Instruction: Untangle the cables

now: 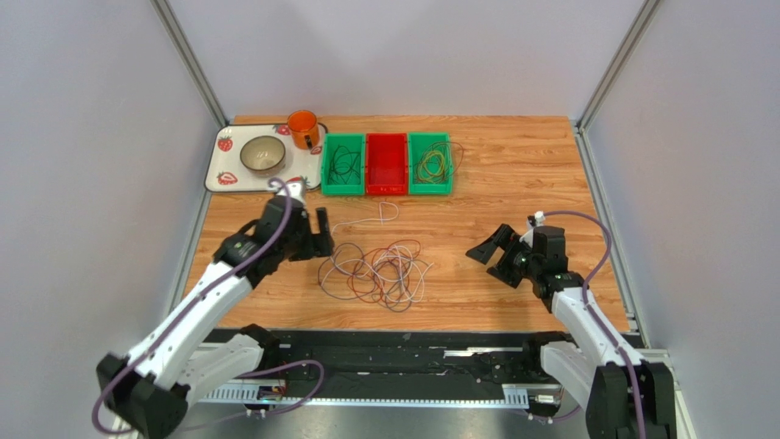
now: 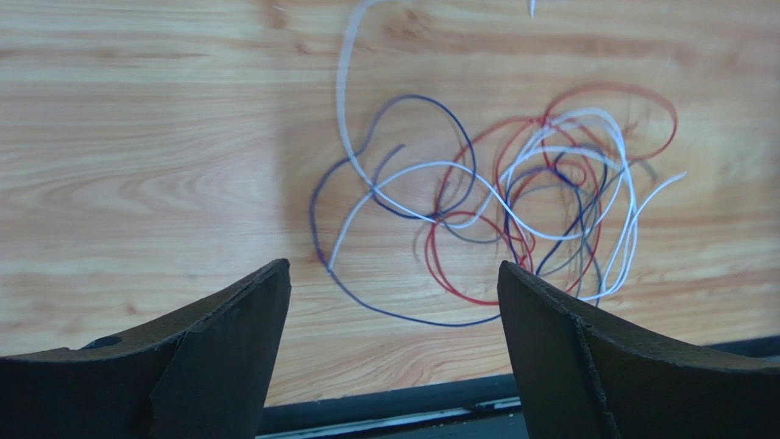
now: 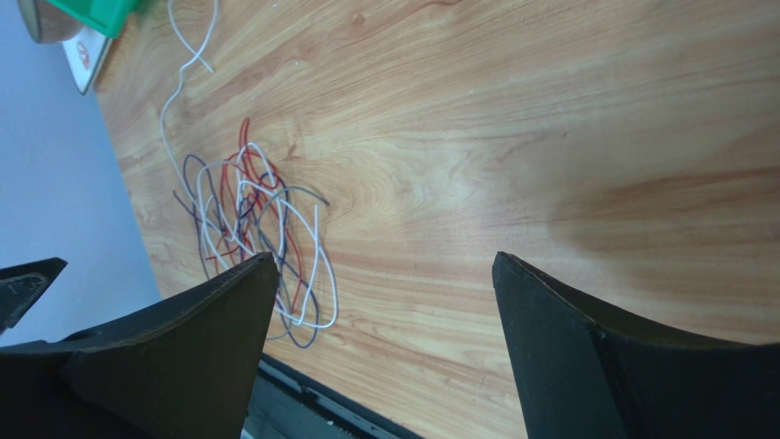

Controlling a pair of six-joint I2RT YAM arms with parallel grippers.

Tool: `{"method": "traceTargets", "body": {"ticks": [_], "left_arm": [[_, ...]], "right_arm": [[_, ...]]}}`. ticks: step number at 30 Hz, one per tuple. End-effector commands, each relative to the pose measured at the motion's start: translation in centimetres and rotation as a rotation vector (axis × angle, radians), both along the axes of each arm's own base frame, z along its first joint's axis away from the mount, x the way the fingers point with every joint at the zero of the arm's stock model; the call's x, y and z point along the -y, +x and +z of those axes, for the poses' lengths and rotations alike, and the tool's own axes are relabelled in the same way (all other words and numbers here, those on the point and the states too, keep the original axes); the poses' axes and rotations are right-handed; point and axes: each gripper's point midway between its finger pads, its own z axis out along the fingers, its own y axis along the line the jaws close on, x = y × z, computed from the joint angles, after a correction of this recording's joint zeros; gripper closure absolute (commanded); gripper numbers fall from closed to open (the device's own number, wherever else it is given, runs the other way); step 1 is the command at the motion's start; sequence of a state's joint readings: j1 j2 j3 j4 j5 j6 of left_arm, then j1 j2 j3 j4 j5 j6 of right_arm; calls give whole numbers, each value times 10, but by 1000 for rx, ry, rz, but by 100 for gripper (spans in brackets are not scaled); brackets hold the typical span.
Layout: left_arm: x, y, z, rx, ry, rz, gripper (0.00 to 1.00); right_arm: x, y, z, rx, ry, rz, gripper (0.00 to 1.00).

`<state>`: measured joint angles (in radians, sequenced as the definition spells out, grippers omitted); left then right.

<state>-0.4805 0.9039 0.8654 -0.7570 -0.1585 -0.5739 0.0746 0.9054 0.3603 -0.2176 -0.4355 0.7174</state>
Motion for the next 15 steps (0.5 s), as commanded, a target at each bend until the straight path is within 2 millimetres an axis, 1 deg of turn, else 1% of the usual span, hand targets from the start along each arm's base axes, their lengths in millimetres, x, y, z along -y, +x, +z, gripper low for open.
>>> {"method": "traceTargets", "body": {"ticks": [1, 2, 3, 4, 5, 6, 7, 8, 9, 10, 11, 12, 13, 14, 15], "left_arm": [[62, 21, -17, -20, 36, -106, 9], [82, 25, -8, -6, 36, -146, 9], [91, 31, -27, -58, 82, -158, 11], [99, 36, -31, -68, 89, -163, 11], [112, 44, -29, -61, 66, -176, 12], [121, 49, -46, -101, 80, -190, 14], [130, 52, -50, -113, 66, -205, 15], [142, 59, -47, -92, 46, -217, 15], [149, 62, -59, -113, 59, -224, 15], [155, 65, -62, -111, 57, -233, 15], [165, 70, -59, -94, 48, -246, 15], [170, 72, -70, -115, 66, -253, 15], [174, 74, -72, -118, 71, -255, 15], [183, 76, -70, -108, 65, -266, 16], [188, 77, -77, -120, 75, -271, 16]], "right_arm": [[-7, 23, -3, 97, -46, 17, 9], [-7, 30, -4, 122, -69, -4, 9], [-18, 26, -11, 102, -90, 32, 10], [-23, 32, -4, 118, -104, 41, 12], [-23, 35, -6, 117, -140, 35, 12], [-29, 29, -9, 105, -167, 64, 12], [-30, 30, -9, 107, -184, 65, 12], [-29, 31, -10, 111, -198, 55, 12], [-29, 31, -11, 111, -198, 57, 11], [-29, 31, -15, 101, -205, 59, 11], [-30, 33, -13, 105, -206, 60, 11], [-31, 34, -15, 97, -207, 68, 11], [-31, 34, -20, 81, -216, 78, 11], [-33, 34, -21, 72, -215, 92, 11], [-35, 36, -20, 72, -214, 99, 11]]}}
